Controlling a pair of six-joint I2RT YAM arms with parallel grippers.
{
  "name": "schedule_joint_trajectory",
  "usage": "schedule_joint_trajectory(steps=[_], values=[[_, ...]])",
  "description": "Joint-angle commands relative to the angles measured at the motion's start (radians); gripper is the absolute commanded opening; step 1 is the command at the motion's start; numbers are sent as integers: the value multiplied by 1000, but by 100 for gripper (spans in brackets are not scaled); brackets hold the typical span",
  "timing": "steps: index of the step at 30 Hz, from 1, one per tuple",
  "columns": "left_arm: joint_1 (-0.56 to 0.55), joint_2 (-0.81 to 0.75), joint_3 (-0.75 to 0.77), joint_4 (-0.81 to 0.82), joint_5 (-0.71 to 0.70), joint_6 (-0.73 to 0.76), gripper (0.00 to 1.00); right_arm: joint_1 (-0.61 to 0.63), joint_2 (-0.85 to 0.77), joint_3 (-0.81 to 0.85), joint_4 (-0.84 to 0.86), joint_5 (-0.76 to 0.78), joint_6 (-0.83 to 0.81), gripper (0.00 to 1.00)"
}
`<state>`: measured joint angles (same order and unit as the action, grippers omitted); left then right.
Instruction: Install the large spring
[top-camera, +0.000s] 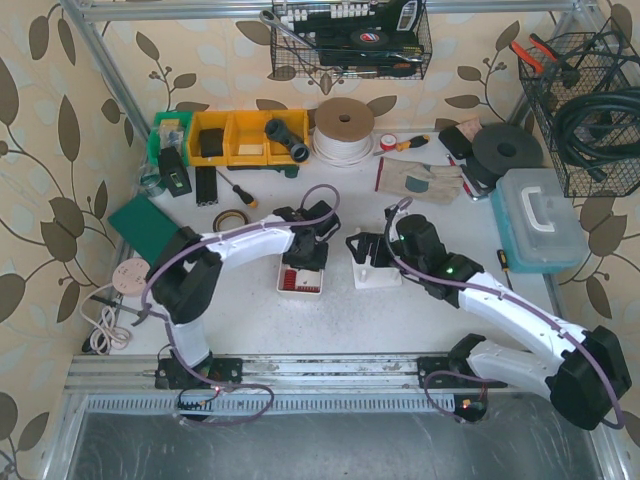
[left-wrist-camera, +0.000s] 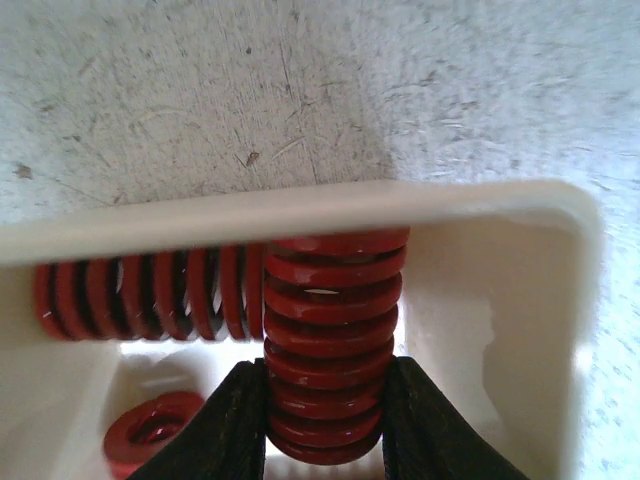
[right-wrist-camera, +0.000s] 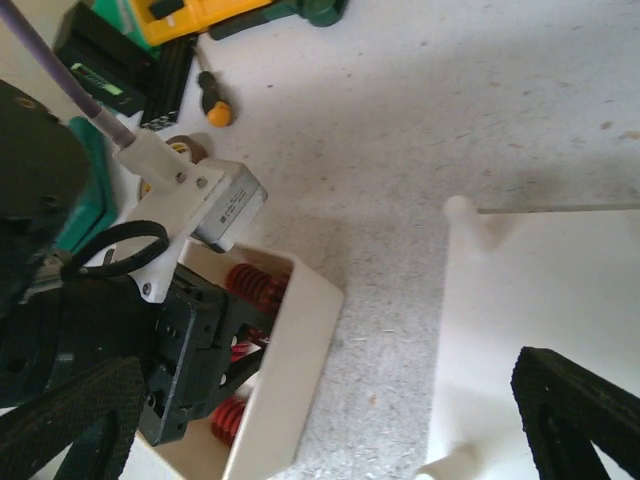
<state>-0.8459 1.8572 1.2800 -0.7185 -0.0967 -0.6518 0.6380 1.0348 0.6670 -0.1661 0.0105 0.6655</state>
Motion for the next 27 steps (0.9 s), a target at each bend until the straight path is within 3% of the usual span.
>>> schedule_joint_trajectory(steps=[1, 10, 14, 16, 21, 23, 27], values=[[-2, -174, -45, 65, 16, 130, 0, -26, 12, 8, 53, -164, 25, 99], [26, -384, -182, 156, 116, 276, 0, -166, -27, -7, 20, -394, 88, 99], [78, -479, -189, 161, 270, 354, 0, -343, 103, 69, -114, -746, 50, 94], [102, -492, -166, 120, 350, 385, 0, -370, 167, 108, -150, -906, -1, 90], [97, -498, -150, 102, 520, 403, 0, -366, 218, 242, -389, -962, -183, 84], [73, -502, -161, 113, 535, 393, 0, -365, 236, 273, -429, -982, -199, 77], [37, -549, -242, 237, 532, 324, 0, -366, 261, 296, -472, -974, -209, 76]])
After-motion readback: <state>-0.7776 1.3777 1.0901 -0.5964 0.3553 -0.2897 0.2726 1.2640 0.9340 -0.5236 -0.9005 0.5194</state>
